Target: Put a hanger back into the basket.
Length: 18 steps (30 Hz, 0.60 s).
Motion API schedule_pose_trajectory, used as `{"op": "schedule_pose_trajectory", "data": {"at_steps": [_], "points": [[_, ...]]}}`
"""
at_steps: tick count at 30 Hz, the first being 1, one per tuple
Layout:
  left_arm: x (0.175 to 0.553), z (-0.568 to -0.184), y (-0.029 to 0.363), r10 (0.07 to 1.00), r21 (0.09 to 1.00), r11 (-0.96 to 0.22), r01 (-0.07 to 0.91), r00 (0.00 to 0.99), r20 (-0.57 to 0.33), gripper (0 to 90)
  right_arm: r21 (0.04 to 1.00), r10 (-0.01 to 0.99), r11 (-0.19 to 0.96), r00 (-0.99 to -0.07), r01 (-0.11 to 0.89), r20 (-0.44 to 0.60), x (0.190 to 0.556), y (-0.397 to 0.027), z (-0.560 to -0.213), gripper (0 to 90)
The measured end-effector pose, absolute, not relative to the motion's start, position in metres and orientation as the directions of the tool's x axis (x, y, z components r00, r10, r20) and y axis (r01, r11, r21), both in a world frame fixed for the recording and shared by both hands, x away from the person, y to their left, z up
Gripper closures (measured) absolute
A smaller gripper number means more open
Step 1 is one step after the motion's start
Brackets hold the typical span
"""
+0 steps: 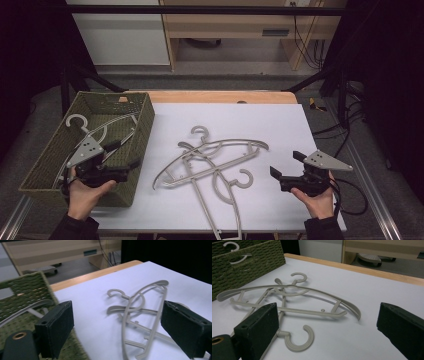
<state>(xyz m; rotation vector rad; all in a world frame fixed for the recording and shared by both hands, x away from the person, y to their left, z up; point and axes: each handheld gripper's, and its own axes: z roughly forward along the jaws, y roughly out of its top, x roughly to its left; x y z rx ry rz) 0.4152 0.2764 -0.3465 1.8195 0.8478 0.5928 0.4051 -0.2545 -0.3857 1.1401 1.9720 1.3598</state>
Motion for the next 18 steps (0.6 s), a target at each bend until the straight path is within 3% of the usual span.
{"op": "schedule_pose_trajectory", "data": {"at_steps": [18], "points": [[0.432, -0.352, 0.211, 0.684, 0.867, -0.385, 0.318, 0.729, 0.037, 14.4, 0.919, 0.840, 0.156, -0.539, 0.361, 0.070, 0.404, -0.255, -0.384, 4.2]]}}
